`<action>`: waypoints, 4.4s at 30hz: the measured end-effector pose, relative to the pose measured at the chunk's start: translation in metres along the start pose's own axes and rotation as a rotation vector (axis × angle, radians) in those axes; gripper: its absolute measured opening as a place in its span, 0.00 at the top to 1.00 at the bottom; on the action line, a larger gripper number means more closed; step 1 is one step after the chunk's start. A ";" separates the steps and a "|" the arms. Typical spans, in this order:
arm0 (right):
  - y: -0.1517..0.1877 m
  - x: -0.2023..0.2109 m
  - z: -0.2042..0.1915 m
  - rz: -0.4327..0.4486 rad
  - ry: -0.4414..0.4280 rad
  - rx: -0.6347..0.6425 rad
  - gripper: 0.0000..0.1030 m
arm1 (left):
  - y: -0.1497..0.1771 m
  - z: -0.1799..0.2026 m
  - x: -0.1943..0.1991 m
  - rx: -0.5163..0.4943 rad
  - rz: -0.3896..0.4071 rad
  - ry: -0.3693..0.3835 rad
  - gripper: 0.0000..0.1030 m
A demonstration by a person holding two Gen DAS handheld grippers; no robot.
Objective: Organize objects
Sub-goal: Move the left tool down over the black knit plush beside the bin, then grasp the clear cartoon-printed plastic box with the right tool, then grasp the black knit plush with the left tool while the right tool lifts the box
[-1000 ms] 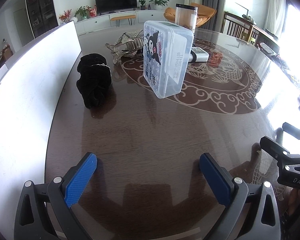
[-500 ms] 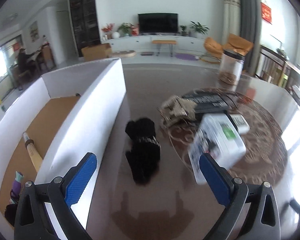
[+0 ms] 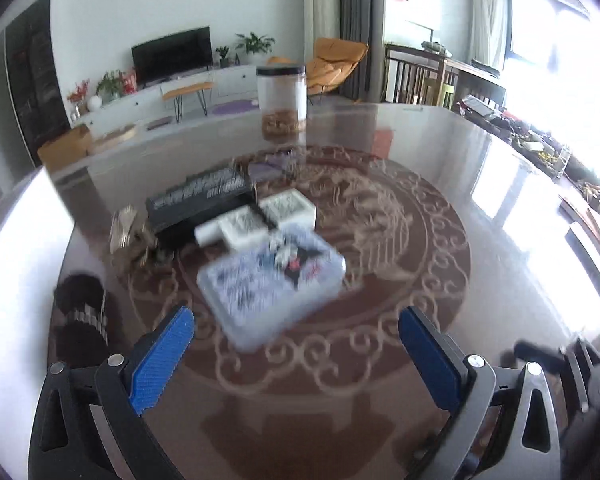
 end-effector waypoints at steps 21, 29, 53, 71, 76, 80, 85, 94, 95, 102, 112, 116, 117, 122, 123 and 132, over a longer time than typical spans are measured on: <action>-0.001 -0.002 -0.001 0.001 -0.001 0.001 0.00 | 0.025 -0.143 -0.047 0.310 -0.255 -0.316 0.00; -0.001 -0.003 -0.001 0.001 -0.001 0.002 0.00 | 0.045 -0.149 -0.057 0.354 -0.215 -0.205 0.20; -0.003 -0.005 -0.001 0.003 -0.006 0.001 0.00 | 0.113 -0.072 0.033 0.268 -0.178 -0.039 0.17; -0.002 -0.006 -0.001 0.004 -0.004 0.006 0.00 | 0.119 -0.080 0.027 0.224 -0.202 -0.131 0.00; -0.002 -0.006 -0.001 0.002 -0.006 0.006 0.00 | 0.119 -0.079 0.028 0.227 -0.198 -0.136 0.00; -0.006 -0.009 -0.003 -0.022 0.001 0.009 0.00 | 0.119 -0.079 0.029 0.228 -0.197 -0.138 0.00; -0.041 -0.001 -0.041 0.017 -0.056 0.064 0.00 | 0.119 -0.080 0.029 0.227 -0.197 -0.138 0.00; -0.107 -0.079 -0.141 -0.112 -0.044 0.301 0.00 | 0.119 -0.078 0.030 0.222 -0.194 -0.134 0.00; -0.107 -0.082 -0.140 -0.088 -0.012 0.310 0.02 | 0.119 -0.078 0.030 0.222 -0.194 -0.134 0.00; -0.094 -0.064 -0.033 -0.043 0.053 0.039 0.05 | 0.119 -0.078 0.030 0.222 -0.194 -0.134 0.00; -0.092 -0.021 0.016 -0.054 -0.090 -0.187 0.04 | 0.119 -0.078 0.029 0.221 -0.194 -0.134 0.00; -0.116 -0.068 -0.024 -0.169 -0.143 -0.300 0.04 | 0.119 -0.077 0.029 0.221 -0.194 -0.135 0.00; -0.120 -0.077 -0.029 -0.179 -0.114 -0.318 0.04 | 0.119 -0.077 0.029 0.222 -0.194 -0.135 0.00; -0.132 -0.101 -0.053 -0.158 0.008 -0.211 0.03 | 0.119 -0.077 0.030 0.221 -0.194 -0.134 0.00; -0.131 -0.100 -0.055 -0.154 0.013 -0.172 0.13 | 0.119 -0.078 0.030 0.221 -0.194 -0.134 0.00; -0.091 -0.054 -0.003 -0.095 -0.032 -0.072 0.40 | 0.119 -0.077 0.030 0.221 -0.195 -0.134 0.00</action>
Point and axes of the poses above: each gripper's, at about its wrist camera, not at the fingertips, and x roughly against the way its jaws point, z to its right, y to its underside, the point moved 2 cm from there along -x, roughly the way its jaws point, and after that the axes turned 13 degrees about -x, right-handed, at the moved point
